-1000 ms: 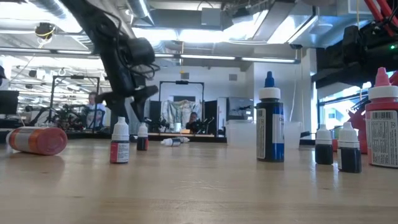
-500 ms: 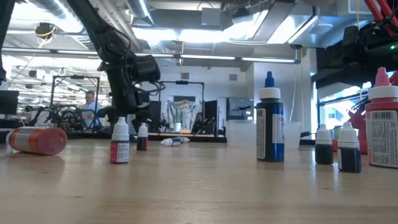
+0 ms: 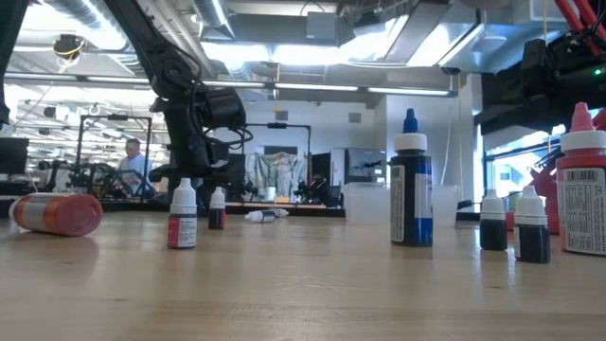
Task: Pick & Place food coloring
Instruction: Put the small purple food coloring bottle in the transparent bin
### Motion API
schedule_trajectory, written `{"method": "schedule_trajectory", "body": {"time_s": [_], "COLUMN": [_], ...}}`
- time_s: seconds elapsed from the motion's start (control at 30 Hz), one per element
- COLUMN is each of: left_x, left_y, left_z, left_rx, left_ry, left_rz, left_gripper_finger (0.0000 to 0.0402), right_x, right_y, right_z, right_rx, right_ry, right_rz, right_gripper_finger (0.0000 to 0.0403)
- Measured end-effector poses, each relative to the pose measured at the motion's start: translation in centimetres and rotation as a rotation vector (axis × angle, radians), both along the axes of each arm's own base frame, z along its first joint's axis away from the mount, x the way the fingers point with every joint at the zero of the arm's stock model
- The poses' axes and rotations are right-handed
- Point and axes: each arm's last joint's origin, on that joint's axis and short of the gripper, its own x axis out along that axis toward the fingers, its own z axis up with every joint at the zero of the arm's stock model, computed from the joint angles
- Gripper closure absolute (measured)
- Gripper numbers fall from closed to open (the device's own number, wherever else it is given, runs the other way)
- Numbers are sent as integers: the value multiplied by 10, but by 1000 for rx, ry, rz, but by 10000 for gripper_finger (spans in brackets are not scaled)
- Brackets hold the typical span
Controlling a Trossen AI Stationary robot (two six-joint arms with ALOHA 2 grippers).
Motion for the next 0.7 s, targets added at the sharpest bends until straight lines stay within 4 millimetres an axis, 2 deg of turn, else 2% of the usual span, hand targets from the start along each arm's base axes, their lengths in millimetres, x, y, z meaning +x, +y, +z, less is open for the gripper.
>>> {"method": "schedule_trajectory", "body": {"time_s": [0.27, 0.4, 0.57, 0.7], "left_x": [0, 6, 27, 52], "left_y": [0, -2, -3, -6], "left_z": [0, 7, 40, 82], "left_rx": [-1, -45, 0, 98], "left_ry": [-5, -125, -472, -703], "left_rz": [-3, -69, -239, -422], "left_gripper_finger": [325, 328, 328, 332], "right_x": [0, 0, 0, 0], "right_y": [0, 0, 0, 0], "right_z": [0, 0, 0, 0], "right_rx": [0, 0, 0, 0], "right_ry": [0, 1, 1, 1], "right_rz": [0, 0, 0, 0], "right_gripper_finger": [176, 176, 176, 176]}}
